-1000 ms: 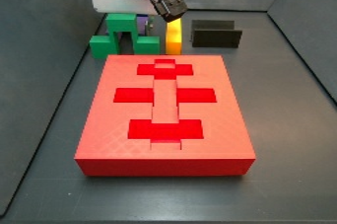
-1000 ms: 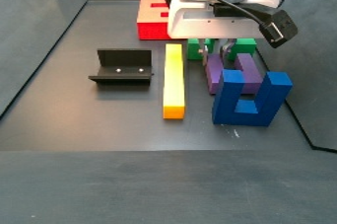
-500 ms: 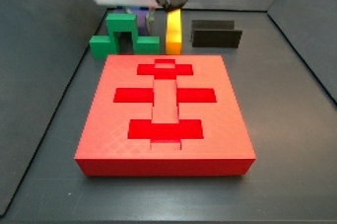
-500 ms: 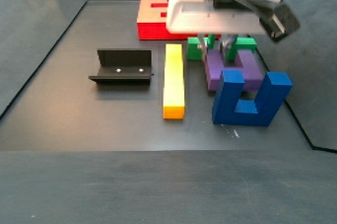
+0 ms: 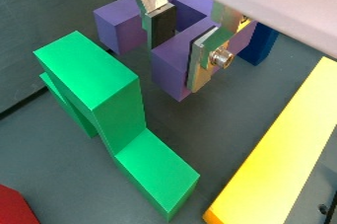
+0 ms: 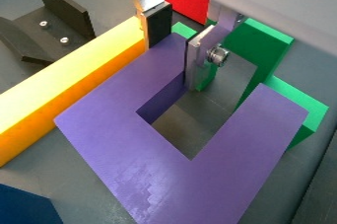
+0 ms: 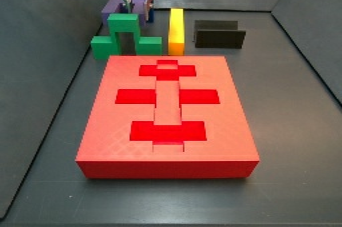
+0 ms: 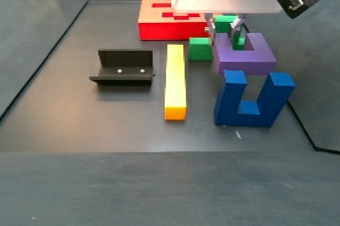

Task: Pick up the purple object. Move up. Place the purple object on the fixture. Regrasp the purple object. Move to above the board. Insert the purple object.
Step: Place the purple object on the fixture.

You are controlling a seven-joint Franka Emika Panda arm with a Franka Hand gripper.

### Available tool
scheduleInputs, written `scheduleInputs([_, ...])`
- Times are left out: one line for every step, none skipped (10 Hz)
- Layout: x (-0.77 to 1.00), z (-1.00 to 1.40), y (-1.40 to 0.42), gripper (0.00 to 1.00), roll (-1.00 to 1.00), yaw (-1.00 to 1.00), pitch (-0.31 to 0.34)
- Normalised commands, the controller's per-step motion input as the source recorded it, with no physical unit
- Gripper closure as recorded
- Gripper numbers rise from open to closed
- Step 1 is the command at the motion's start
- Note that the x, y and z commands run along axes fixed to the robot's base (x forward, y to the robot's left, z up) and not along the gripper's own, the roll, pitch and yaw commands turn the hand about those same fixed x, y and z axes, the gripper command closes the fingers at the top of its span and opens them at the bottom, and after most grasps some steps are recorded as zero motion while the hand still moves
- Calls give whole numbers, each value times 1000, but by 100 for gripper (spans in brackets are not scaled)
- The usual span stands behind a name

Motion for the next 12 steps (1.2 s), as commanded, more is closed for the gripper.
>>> scheduleInputs([571,0,26,100,0,-26,149])
scheduleInputs([1000,183,0,100,-89,-71,157])
scheduleInputs([1000,320,0,100,-91,-66,117])
scheduleInputs([1000,346,0,100,-69,-54,117])
scheduleInputs([1000,446,-63,100,-29,0,191])
scheduleInputs([1000,451,-77,100,-11,0,211])
scheduleInputs([1000,403,-197,100,0,0,103])
scheduleInputs([1000,286,-151,100,0,0,134])
scheduleInputs([1000,129,-149,100,126,0,209])
scheduleInputs([1000,149,-186,100,60,0,166])
scheduleInputs([1000,71,-191,100,-37,0,137])
scheduleInputs([1000,109,-134,100,-457,-20,129])
